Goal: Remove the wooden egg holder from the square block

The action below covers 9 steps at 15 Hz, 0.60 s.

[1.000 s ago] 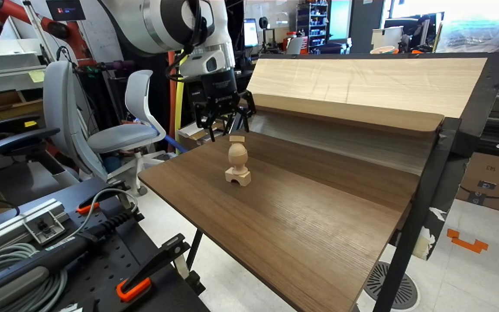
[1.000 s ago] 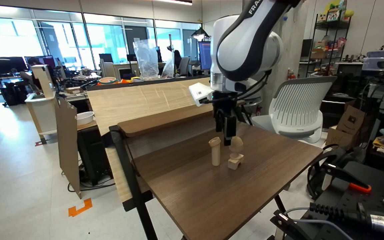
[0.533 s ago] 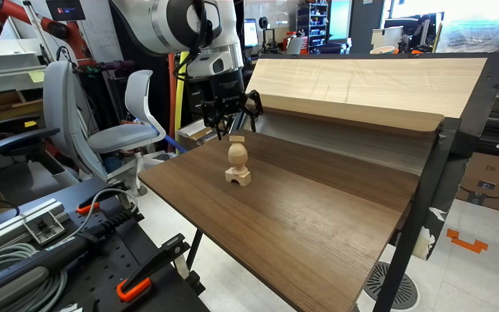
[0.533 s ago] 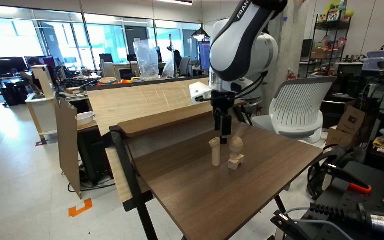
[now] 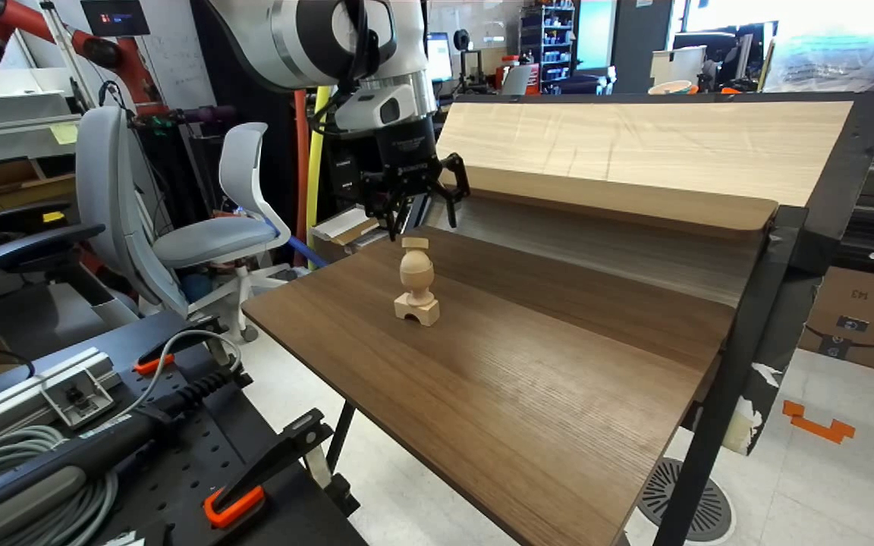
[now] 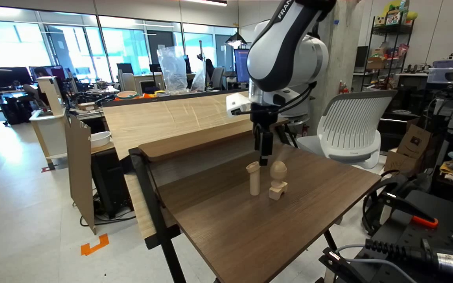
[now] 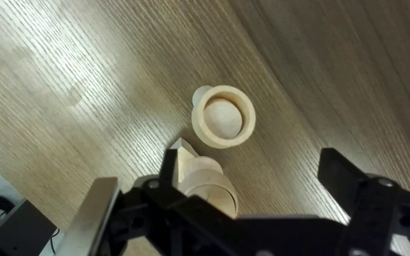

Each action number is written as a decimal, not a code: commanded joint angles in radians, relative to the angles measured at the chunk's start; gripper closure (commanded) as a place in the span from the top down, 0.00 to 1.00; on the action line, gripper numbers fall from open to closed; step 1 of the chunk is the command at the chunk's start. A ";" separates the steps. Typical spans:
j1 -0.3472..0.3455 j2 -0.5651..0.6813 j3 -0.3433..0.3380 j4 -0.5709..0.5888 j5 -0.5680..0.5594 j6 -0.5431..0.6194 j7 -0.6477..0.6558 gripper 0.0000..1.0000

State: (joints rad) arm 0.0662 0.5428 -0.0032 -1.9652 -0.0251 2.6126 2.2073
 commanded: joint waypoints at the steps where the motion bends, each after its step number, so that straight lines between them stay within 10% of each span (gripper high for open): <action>1: 0.024 -0.012 -0.030 -0.020 0.040 -0.001 -0.030 1.00; 9: 0.013 -0.032 -0.039 -0.077 0.071 -0.004 -0.069 1.00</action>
State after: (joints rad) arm 0.0661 0.5418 -0.0234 -2.0088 0.0068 2.6126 2.1763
